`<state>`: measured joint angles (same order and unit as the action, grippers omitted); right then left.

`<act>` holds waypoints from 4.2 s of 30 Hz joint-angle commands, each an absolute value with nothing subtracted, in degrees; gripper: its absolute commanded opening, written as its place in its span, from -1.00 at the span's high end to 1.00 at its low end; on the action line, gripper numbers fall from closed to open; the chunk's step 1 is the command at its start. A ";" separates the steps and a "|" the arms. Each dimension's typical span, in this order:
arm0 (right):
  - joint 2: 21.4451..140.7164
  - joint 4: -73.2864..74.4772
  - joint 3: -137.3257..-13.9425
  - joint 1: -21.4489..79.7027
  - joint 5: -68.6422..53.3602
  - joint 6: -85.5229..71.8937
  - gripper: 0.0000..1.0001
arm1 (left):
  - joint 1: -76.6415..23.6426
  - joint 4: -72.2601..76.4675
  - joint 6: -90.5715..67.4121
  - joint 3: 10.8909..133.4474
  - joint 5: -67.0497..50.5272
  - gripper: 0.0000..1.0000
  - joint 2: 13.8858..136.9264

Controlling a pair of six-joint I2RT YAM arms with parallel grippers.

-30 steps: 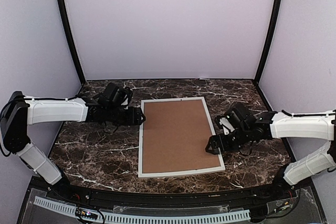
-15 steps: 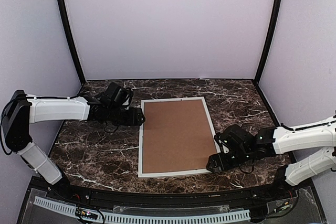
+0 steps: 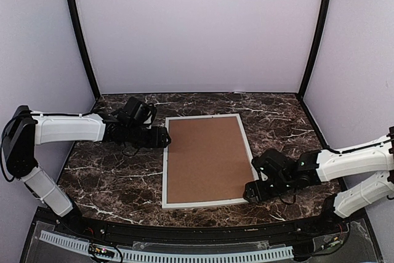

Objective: Put the photo into the frame
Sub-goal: Place the photo frame at the center of the board, then press the fastener.

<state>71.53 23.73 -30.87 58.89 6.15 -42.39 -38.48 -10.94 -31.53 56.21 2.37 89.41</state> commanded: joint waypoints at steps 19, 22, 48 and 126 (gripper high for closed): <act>72.50 19.19 -33.99 53.42 7.67 -44.04 -0.86 | -38.17 -11.54 -30.53 56.69 1.15 -0.66 91.02; 75.99 18.69 -36.58 49.53 7.19 -41.64 -0.80 | -37.47 -12.10 -29.96 57.49 0.34 -0.59 91.79; 97.13 14.69 -50.35 31.98 -4.09 -29.18 0.41 | -36.14 -14.76 -28.30 59.74 -3.53 -0.52 96.68; 95.39 12.42 -45.97 31.99 -4.21 -34.02 0.83 | -42.54 -20.91 -36.86 50.01 -8.99 -0.61 96.42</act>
